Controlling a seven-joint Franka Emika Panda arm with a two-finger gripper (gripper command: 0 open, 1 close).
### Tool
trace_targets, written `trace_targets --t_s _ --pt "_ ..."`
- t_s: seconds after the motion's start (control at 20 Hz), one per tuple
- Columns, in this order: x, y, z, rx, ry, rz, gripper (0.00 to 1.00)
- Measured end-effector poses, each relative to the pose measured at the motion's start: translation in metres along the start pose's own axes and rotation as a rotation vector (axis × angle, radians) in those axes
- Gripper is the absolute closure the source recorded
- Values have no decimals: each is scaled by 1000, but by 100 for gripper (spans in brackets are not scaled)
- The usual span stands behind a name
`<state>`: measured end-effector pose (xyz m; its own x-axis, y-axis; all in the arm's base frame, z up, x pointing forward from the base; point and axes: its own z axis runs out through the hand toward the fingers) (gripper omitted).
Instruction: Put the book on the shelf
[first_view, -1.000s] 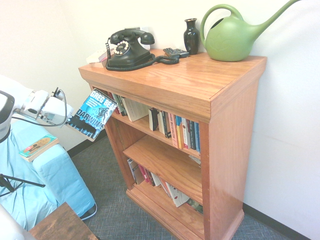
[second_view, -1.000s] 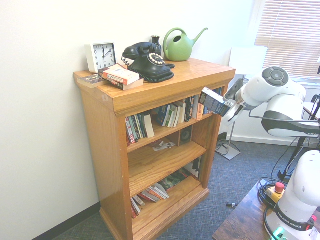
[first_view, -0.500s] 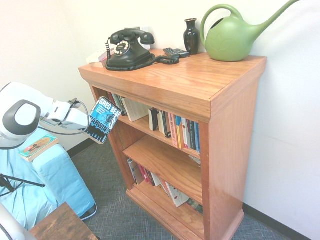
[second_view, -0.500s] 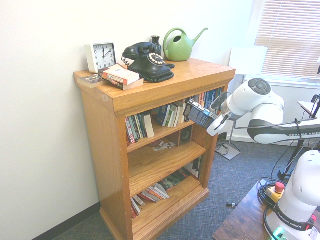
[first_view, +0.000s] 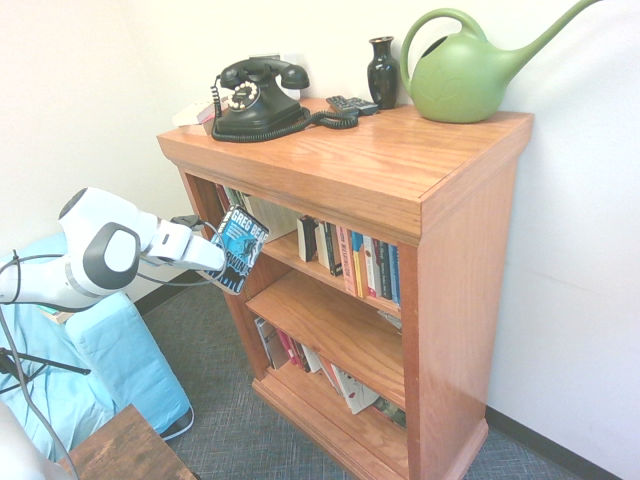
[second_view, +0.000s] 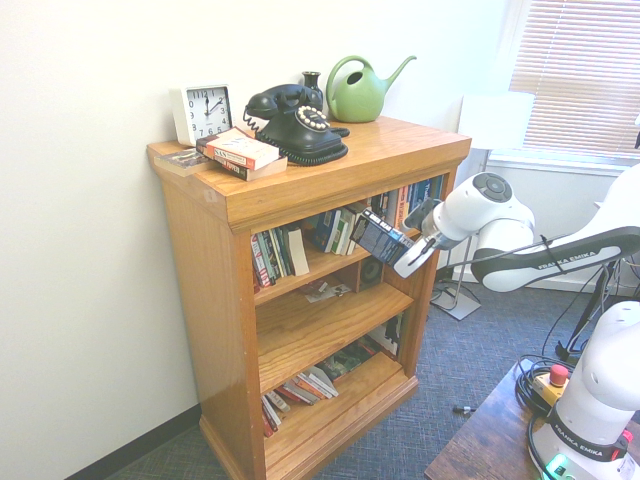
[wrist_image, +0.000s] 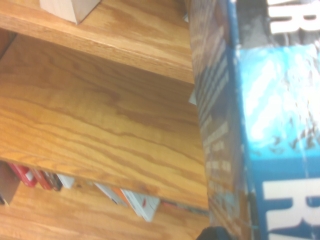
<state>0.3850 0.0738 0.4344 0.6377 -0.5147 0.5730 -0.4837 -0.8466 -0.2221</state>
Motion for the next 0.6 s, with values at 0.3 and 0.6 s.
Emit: trace_targets --t_s 0.3,0.6 --pt "-10 -5 35 38 27 -40 100" --pt "6 -32 34 65 56 -46 100"
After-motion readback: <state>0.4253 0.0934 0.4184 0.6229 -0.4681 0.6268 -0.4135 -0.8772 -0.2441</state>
